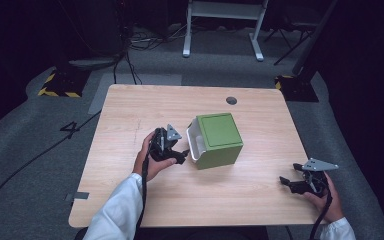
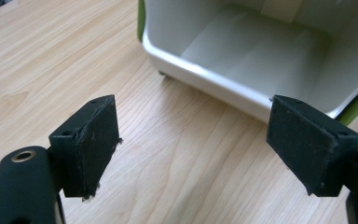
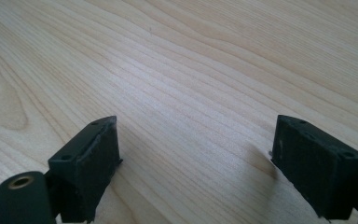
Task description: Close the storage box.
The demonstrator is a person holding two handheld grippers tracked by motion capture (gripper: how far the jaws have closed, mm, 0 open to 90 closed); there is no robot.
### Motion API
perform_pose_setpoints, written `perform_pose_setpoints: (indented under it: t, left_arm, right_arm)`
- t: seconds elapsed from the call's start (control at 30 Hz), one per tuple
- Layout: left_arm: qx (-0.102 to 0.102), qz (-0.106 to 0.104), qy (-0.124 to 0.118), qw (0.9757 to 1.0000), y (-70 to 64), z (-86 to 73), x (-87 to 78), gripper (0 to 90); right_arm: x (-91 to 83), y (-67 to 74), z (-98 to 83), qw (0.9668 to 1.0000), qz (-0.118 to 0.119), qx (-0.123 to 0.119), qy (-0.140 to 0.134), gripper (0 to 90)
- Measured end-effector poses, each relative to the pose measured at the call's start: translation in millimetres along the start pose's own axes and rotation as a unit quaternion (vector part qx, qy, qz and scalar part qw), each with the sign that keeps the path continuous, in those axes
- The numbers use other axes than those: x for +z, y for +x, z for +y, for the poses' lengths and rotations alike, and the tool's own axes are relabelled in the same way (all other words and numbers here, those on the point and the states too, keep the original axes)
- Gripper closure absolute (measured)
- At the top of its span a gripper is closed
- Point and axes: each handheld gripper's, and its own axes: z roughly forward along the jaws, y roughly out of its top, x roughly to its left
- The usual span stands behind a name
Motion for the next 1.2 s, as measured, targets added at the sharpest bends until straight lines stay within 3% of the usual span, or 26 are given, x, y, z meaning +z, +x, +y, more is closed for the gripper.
perform_pose_setpoints:
  t: [0.23,0.47,0.67,1.2]
  left_arm:
    - [0.014,0.018,0.025,0.9994,8.8,-15.6,-8.8,17.4]
    - [0.017,0.035,0.036,0.9986,18.0,-34.1,-18.4,17.4]
    - [0.016,0.033,0.046,0.9983,21.8,-47.7,-20.1,17.4]
    - [0.028,0.053,0.055,0.9967,30.1,-79.9,-33.2,17.4]
  right_arm:
    - [0.0,0.0,0.0,1.0,0.0,0.0,0.0,14.9]
    - [0.0,0.0,0.0,1.0,0.0,0.0,0.0,14.9]
    - [0.1,-0.1,0.0,1.0,0.001,0.001,0.0,14.9]
    - [0.1,-0.3,0.1,1.0,0.001,0.002,0.001,14.9]
